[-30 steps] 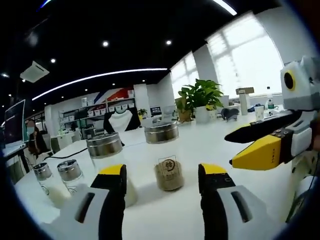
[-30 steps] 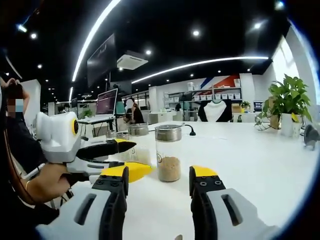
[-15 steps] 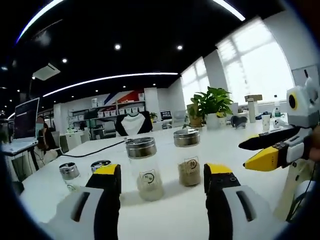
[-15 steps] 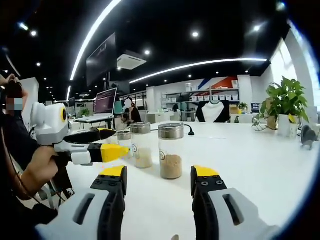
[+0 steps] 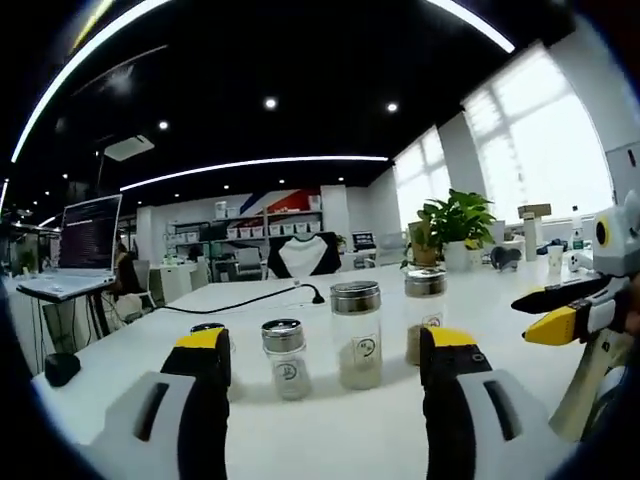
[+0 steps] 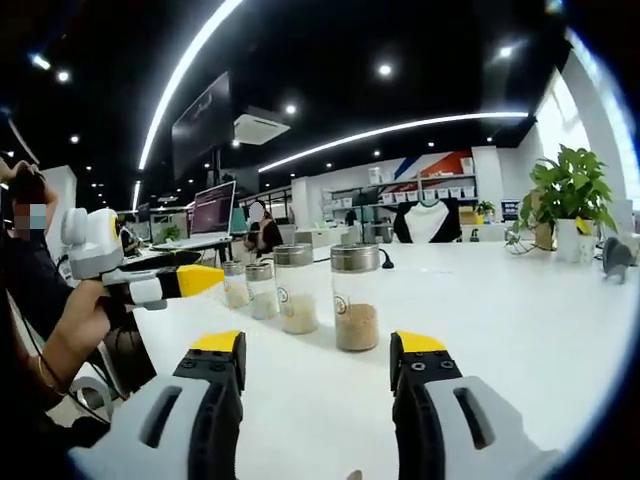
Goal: Rotate the seasoning bottle until the label or dispensing opening points toward the visible target arrow and the bottle remains upright within the marked orientation range
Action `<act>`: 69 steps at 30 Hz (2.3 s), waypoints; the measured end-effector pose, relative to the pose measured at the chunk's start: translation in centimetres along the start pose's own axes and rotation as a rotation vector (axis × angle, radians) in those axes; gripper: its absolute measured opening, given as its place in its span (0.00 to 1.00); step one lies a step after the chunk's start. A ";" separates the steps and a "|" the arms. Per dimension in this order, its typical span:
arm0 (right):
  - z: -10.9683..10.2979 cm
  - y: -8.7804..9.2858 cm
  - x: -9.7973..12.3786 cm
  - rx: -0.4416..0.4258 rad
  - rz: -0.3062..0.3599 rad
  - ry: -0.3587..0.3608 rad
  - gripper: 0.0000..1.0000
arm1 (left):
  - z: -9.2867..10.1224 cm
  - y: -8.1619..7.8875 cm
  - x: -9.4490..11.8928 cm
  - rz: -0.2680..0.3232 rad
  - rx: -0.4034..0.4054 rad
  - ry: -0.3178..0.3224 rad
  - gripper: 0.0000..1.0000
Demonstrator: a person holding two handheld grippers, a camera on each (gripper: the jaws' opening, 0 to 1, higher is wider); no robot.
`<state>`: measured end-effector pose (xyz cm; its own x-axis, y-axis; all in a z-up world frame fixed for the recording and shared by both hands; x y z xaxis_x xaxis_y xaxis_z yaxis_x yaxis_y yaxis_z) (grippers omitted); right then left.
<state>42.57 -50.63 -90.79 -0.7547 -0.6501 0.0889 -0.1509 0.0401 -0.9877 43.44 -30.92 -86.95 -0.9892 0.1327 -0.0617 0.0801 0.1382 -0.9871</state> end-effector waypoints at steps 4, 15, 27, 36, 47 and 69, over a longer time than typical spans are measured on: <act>-0.7 0.3 0.2 0.025 -0.012 -0.008 0.60 | -0.5 0.9 0.6 -0.040 -0.052 0.040 0.85; -2.5 1.1 0.2 0.023 -0.005 -0.081 0.70 | -2.4 4.1 2.5 -0.085 0.011 0.074 0.92; -2.8 0.6 0.6 0.032 0.044 -0.088 0.88 | -4.2 5.6 5.2 -0.099 0.050 0.110 1.00; -2.9 0.8 0.7 -0.023 0.056 -0.137 0.90 | -4.4 5.6 5.6 -0.097 0.034 0.138 1.00; -2.0 0.8 0.4 0.034 0.028 -0.100 0.90 | -5.0 6.2 5.2 -0.138 0.011 0.120 1.00; -1.3 1.9 0.6 0.020 0.011 -0.087 0.88 | -5.4 6.7 4.7 -0.166 -0.054 0.115 0.99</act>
<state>41.00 -49.89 -92.45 -0.6979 -0.7130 0.0671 -0.1295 0.0335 -0.9910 39.95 -24.10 -93.05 -0.9691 0.2144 0.1216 -0.0734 0.2200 -0.9727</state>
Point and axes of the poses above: the point that each gripper's makers call its tool centre point, and the gripper's own axes: x roughly backward along the fingers, z roughly to its right, y roughly out of its underside, the point moved 1 cm from there along x, roughly backward along the fingers, and after that the axes turned 4 degrees about -x, right-handed, at the moved point
